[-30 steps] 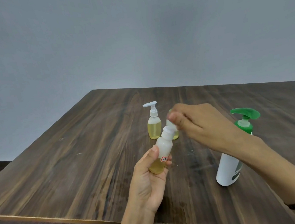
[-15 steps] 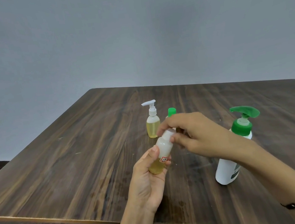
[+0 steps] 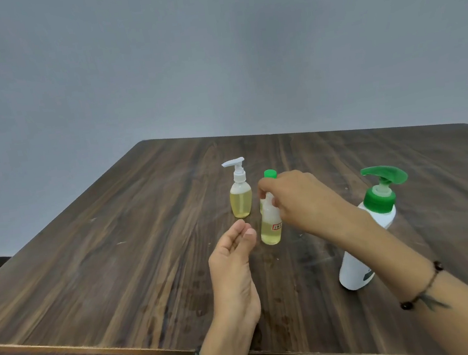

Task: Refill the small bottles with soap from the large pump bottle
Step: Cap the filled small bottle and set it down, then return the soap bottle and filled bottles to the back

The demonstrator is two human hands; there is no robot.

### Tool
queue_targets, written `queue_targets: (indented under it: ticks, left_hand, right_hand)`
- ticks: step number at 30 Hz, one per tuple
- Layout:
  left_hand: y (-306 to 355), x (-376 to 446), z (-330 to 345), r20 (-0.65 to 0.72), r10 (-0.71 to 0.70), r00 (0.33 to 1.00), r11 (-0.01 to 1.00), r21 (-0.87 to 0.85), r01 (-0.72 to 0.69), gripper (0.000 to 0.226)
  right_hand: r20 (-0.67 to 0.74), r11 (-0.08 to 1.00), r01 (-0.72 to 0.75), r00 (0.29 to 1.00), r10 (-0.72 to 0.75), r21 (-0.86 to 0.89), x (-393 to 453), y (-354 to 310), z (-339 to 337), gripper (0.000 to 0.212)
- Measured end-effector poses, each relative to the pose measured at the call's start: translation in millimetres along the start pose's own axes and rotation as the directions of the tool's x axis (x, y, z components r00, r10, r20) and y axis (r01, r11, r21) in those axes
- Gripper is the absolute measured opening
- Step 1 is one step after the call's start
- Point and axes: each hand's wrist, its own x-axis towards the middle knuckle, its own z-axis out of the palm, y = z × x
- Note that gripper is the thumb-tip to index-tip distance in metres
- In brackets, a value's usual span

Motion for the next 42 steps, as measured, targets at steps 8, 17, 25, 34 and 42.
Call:
queue_targets:
  ticks: [8, 17, 25, 34, 42]
  left_hand:
    - [-1, -4, -2, 0.013, -0.024, 1.0, 1.0, 0.004, 0.024, 0.026]
    - [-4, -15, -1, 0.066, 0.051, 0.997, 0.996, 0.073, -0.055, 0.027]
    - [-21, -48, 26, 0.458, 0.145, 0.877, 0.834, 0.421, -0.358, 0.04]
    - [-39, -54, 76, 0.621, 0.107, 0.777, 0.519, 0.631, -0.576, 0.068]
    - [-45, -48, 92, 0.569, 0.219, 0.792, 0.457, 0.658, -0.599, 0.044]
  right_hand:
    - [0.042, 0.985, -0.063, 0.997, 0.07, -0.161, 9, 3, 17, 0.029]
    - [0.005, 0.989, -0.097, 0.995, 0.098, -0.116, -13, -12, -14, 0.037]
    - [-0.528, 0.868, -0.141, 0.744, 0.411, 0.477, -145, 9, -28, 0.015]
    - [-0.177, 0.525, -0.275, 0.733, 0.657, 0.806, -162, 67, 13, 0.034]
    - [-0.336, 0.64, -0.091, 0.79, 0.512, 0.763, -107, 64, -39, 0.037]
